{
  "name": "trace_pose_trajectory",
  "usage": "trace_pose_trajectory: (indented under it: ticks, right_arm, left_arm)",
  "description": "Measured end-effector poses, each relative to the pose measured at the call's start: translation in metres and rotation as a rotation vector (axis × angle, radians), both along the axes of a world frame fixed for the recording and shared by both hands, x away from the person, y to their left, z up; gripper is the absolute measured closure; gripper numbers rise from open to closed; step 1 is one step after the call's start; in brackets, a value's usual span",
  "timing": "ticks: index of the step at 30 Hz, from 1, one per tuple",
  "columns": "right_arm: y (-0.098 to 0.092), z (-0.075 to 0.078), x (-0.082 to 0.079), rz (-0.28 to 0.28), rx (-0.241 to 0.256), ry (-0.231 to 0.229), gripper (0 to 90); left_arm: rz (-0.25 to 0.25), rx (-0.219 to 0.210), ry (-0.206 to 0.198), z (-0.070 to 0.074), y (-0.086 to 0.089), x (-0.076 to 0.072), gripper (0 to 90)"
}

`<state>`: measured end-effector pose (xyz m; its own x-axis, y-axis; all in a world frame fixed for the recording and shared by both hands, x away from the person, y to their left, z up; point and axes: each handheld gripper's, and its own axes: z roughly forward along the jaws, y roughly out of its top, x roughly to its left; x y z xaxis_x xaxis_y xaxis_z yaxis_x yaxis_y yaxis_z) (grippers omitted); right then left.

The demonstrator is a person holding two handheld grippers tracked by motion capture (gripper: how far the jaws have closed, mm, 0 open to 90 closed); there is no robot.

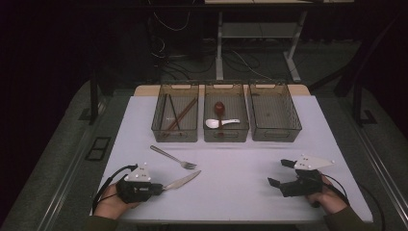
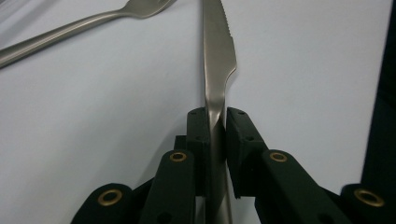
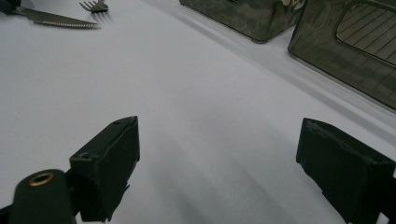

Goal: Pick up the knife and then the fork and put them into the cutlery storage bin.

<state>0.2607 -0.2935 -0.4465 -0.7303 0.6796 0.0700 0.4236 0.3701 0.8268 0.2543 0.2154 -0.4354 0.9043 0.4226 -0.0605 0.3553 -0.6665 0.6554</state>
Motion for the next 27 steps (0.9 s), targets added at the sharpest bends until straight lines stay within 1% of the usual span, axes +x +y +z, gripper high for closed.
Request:
trace_pose_trajectory:
  ticks: [4,5,8,9,11,14,16,18,20,22,24,26,27]
  right_arm:
    - [0.0,0.0,0.0,-0.002,0.001,-0.001,13.2]
    - [0.0,0.0,0.0,-0.001,0.002,-0.001,13.2]
    - [0.0,0.0,0.0,0.0,0.002,0.001,13.2]
    - [0.0,0.0,0.0,0.0,0.002,0.001,13.2]
    - [0.0,0.0,0.0,0.001,0.001,-0.002,13.2]
    - [0.0,0.001,0.001,-0.001,0.002,-0.003,13.2]
    - [0.001,0.002,0.001,-0.002,0.005,-0.004,13.2]
    - [0.002,0.003,0.002,0.0,0.009,0.0,13.2]
    - [0.004,0.005,0.004,-0.002,0.006,0.004,13.2]
    - [0.007,0.008,0.007,-0.015,0.002,0.026,13.2]
    - [0.011,0.013,0.01,-0.03,0.019,0.032,13.1]
    - [0.014,0.019,0.014,-0.03,0.028,0.051,13.2]
    - [0.016,0.023,0.015,-0.028,0.03,0.051,13.2]
  left_arm:
    - [-0.025,-0.025,-0.015,0.006,-0.01,0.001,79.6]
    - [-0.034,-0.033,-0.013,0.008,-0.013,0.002,79.5]
    - [-0.037,-0.057,-0.027,0.013,-0.021,0.005,79.5]
    - [-0.035,-0.064,-0.04,0.015,-0.024,0.006,79.5]
    - [-0.041,-0.084,-0.042,0.02,-0.031,0.01,79.5]
    - [-0.051,-0.103,-0.062,0.027,-0.044,0.016,79.5]
    - [-0.061,-0.112,-0.065,0.031,-0.054,0.021,79.5]
    - [-0.068,-0.129,-0.07,0.035,-0.065,0.026,79.5]
    - [-0.069,-0.139,-0.082,0.04,-0.076,0.031,79.4]
    - [-0.058,-0.155,-0.102,0.044,-0.087,0.036,79.4]
    - [-0.049,-0.166,-0.112,0.048,-0.098,0.041,79.5]
    - [-0.04,-0.178,-0.12,0.051,-0.11,0.046,79.4]
    - [-0.03,-0.184,-0.123,0.052,-0.115,0.048,79.4]
